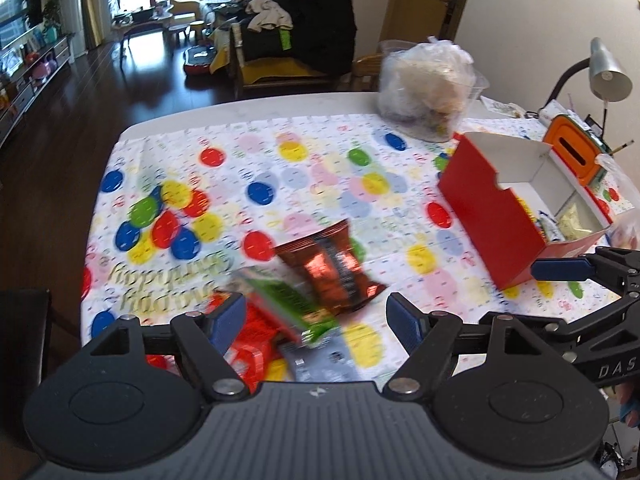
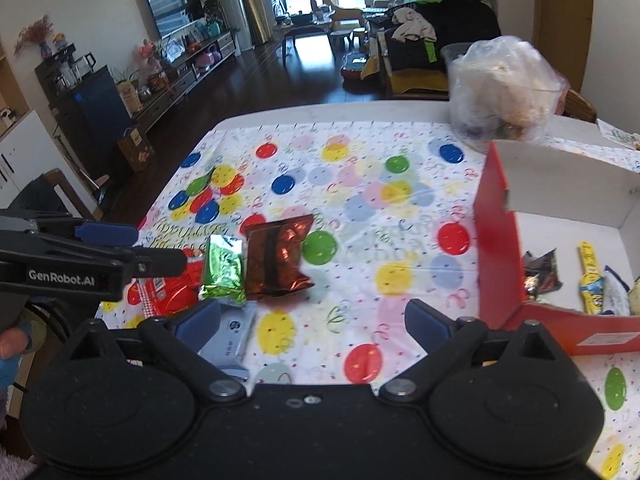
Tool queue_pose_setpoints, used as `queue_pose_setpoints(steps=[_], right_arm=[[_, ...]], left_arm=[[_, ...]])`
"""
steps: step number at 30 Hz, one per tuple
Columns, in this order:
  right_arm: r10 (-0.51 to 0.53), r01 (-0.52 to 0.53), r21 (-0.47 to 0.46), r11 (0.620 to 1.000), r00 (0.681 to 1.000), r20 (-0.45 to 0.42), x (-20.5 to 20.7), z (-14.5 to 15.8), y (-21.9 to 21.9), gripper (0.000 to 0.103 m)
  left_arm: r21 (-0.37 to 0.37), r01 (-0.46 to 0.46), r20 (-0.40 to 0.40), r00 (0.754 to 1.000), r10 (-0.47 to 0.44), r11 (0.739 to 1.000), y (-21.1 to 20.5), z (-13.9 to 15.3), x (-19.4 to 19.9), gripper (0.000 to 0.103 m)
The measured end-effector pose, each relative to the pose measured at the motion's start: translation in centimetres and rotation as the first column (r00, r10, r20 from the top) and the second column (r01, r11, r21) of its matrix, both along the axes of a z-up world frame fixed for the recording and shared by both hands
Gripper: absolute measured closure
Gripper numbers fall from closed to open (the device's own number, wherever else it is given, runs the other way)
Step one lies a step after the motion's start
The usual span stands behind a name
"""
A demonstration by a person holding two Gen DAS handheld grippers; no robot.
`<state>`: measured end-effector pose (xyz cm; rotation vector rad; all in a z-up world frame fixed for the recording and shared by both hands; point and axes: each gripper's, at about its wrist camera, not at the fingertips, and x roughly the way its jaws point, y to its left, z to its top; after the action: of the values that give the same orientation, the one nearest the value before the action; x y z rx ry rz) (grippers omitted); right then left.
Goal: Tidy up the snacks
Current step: 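Withdraw both tools from the box back to the snack pile, then grasp the light blue packet with the right tool while the left tool grasps the red chip bag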
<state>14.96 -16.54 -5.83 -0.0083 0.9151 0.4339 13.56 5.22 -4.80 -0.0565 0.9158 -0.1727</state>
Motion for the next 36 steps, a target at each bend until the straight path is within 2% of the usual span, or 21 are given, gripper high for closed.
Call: queue_pose_setpoints(steps=[11, 16, 21, 27, 30, 36], right_arm=[[0.056, -0.06, -0.059, 0.996, 0.997, -0.06, 0.5, -3.2, 3.9, 0.005], [0.107, -0.117, -0.098, 0.988, 0.989, -0.105, 0.8, -5.2, 6.1, 0.008], [0.177, -0.194, -0.123, 0.973, 0.974, -0.139, 1.0, -6.7, 8.5, 0.01], [0.214, -0.243, -0.157, 0.957, 0.96, -0.18, 1.4, -8.3, 10.9, 0.014], [0.234, -0.269, -0.191, 0.944, 0.954, -0.189, 1.3, -9.0, 11.9, 0.017], [0.271, -0.315, -0.246, 0.917, 0.942, -0.196, 1.1, -9.8, 13.2, 0.023]], left_arm=[[0.026, -0.1, -0.078, 0.992, 0.102, 0.995, 6.7, -4.0, -0.1, 0.026], [0.023, -0.101, -0.113, 0.988, 0.103, 0.995, 8.0, -5.6, 0.0, 0.026], [0.033, 0.023, -0.091, 0.996, -0.02, 0.999, 7.6, -5.7, -0.7, 0.026], [0.075, 0.172, -0.072, 0.983, -0.167, 0.982, 7.2, -5.1, -0.4, 0.026], [0.095, 0.212, -0.099, 0.974, -0.203, 0.973, 7.0, -5.4, 1.1, 0.026], [0.098, 0.284, -0.205, 0.944, -0.26, 0.954, 5.8, -7.1, 4.4, 0.026]])
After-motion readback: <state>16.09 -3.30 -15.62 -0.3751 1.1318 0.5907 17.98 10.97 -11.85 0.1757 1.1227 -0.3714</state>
